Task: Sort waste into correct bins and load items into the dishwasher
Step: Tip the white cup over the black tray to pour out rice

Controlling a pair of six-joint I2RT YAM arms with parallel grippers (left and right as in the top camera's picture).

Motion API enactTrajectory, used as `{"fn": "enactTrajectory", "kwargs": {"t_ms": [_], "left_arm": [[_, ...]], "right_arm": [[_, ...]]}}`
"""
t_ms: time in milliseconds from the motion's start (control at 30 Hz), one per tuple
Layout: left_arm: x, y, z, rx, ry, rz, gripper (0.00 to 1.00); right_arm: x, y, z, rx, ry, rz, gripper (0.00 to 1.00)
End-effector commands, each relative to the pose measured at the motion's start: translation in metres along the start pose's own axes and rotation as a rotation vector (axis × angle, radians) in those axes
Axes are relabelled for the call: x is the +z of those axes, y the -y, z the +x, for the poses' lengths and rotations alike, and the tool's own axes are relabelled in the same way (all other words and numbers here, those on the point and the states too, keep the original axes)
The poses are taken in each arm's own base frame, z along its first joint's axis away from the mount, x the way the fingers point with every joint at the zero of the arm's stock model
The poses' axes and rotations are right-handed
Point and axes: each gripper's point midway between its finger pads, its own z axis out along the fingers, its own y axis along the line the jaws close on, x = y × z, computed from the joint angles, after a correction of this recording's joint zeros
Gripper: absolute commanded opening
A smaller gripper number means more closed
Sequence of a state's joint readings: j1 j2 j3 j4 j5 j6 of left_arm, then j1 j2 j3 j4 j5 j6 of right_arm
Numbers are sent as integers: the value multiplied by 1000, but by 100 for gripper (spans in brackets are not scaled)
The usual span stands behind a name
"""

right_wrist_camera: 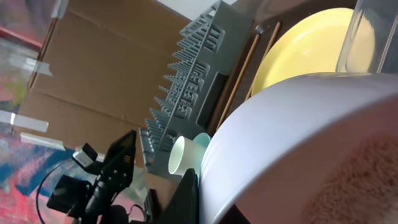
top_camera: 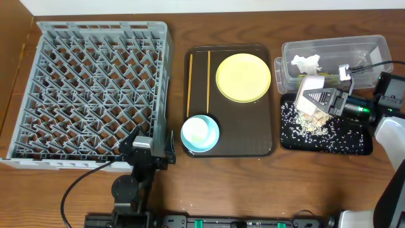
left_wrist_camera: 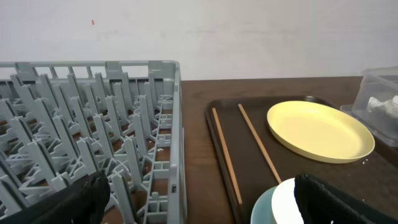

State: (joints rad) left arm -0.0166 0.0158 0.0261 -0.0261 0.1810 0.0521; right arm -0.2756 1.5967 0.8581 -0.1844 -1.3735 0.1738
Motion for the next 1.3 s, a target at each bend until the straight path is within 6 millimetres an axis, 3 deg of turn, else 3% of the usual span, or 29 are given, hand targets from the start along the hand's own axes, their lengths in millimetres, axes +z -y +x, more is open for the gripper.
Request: {"fn": "enactTrajectory", "kwargs": {"t_ms": [0,133,233,267,300,333,400,433,500,600,633,700,733,833,933,1000,1033,1100,1133,1200,1233,1267], "left_arm": [[1,1,16,-10,-41,8,95],[1,1,16,-10,-41,8,95],[1,1,16,-10,-41,8,95],[1,1,16,-10,-41,8,95],[1,1,16,-10,-41,8,95],[1,1,16,-10,-41,8,95],[1,1,16,-10,-41,8,95],[1,1,16,-10,-41,9,95],[1,1,16,-10,-41,8,95],[1,1,16,-10,-41,9,95],[1,1,16,-10,-41,8,95],[1,1,16,-10,-41,9,95],[1,1,16,-10,-41,8,95],[1,1,16,-10,-41,8,95],[1,1,16,-10,-41,9,95],[1,1,16,-10,-41,9,95],[1,1,16,-10,-41,8,95],[1,1,16,-10,-41,8,95],[1,1,16,-10,-41,8,95],[1,1,16,-10,-41,9,95],[1,1,16,-10,-41,8,95],[1,1,16,-10,-41,9,95]], "right_arm": [[-2,-18,4,18,-16,-99,1],[-2,7,3,88,5,41,1],[-2,-5,1,56,-1,-26,1],[-2,-1,0,44,5,1,1],[-4,17,-2,105,28,102,1],[-4,16,-3,135,30,96,1],[-1,-6,-2,46,1,-27,1],[1,-4,-2,27,1,-13,1],[0,23,-3,165,32,142,1],[5,-14,-5,60,-11,-59,1],[6,-15,-6,39,-13,-63,1],[7,9,-9,163,26,73,1],[6,11,-9,203,30,86,1],[10,-16,-5,62,-19,-59,1],[10,8,-3,205,8,71,1],[13,-17,0,41,-35,-66,1],[13,-20,2,-1,-40,-83,1],[13,5,1,147,-11,53,1],[12,4,3,182,-15,50,1],[14,-29,7,-7,-62,-137,1],[16,-23,6,10,-56,-96,1],[17,-2,4,102,-31,22,1]]}}
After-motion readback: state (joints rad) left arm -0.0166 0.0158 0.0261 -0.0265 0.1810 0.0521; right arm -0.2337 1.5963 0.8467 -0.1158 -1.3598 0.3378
